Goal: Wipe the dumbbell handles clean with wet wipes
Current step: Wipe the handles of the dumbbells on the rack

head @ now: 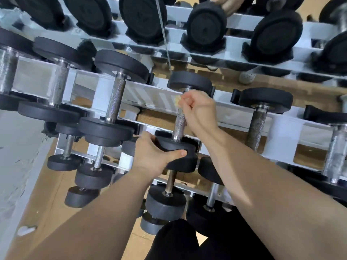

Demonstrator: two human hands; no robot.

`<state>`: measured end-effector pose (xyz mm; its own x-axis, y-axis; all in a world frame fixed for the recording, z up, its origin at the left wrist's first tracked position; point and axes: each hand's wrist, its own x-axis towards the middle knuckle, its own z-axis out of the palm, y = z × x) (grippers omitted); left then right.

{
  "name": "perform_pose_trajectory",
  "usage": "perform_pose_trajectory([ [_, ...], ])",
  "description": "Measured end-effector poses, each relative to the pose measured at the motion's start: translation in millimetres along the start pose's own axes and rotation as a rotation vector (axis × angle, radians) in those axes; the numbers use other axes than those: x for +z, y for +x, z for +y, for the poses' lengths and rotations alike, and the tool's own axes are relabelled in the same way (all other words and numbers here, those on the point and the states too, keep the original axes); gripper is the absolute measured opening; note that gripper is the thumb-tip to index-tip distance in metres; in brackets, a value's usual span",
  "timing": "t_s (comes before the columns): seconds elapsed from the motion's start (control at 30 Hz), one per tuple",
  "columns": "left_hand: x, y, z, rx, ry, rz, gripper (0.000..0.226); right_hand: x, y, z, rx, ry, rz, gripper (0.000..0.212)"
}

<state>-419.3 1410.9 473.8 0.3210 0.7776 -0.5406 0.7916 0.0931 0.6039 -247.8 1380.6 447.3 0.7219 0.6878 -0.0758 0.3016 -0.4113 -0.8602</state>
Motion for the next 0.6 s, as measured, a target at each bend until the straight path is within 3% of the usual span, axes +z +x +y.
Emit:
perform_pose_trajectory([
  [0.07, 4, -4, 3, 0.002, 0.005, 0.060, 0.081, 2, 9, -4, 0.007, -0.054, 0.042, 0.017],
  [0.2, 14, -10, 11, 0.017, 0.098, 0.099, 0.090, -9, -10, 0, -0.068, -0.259, -0.138, 0.021],
  [0.33, 21, -21, 14, 0.055, 0.112, 0.094, 0.089, -19, -30, 8, -0.311, -0.429, -0.291, 0.014],
  [0.6, 18, -15, 11, 0.062, 0.167, 0.062, 0.093, -14, 6, -17, -0.178, -0.628, -0.098, 0.021],
])
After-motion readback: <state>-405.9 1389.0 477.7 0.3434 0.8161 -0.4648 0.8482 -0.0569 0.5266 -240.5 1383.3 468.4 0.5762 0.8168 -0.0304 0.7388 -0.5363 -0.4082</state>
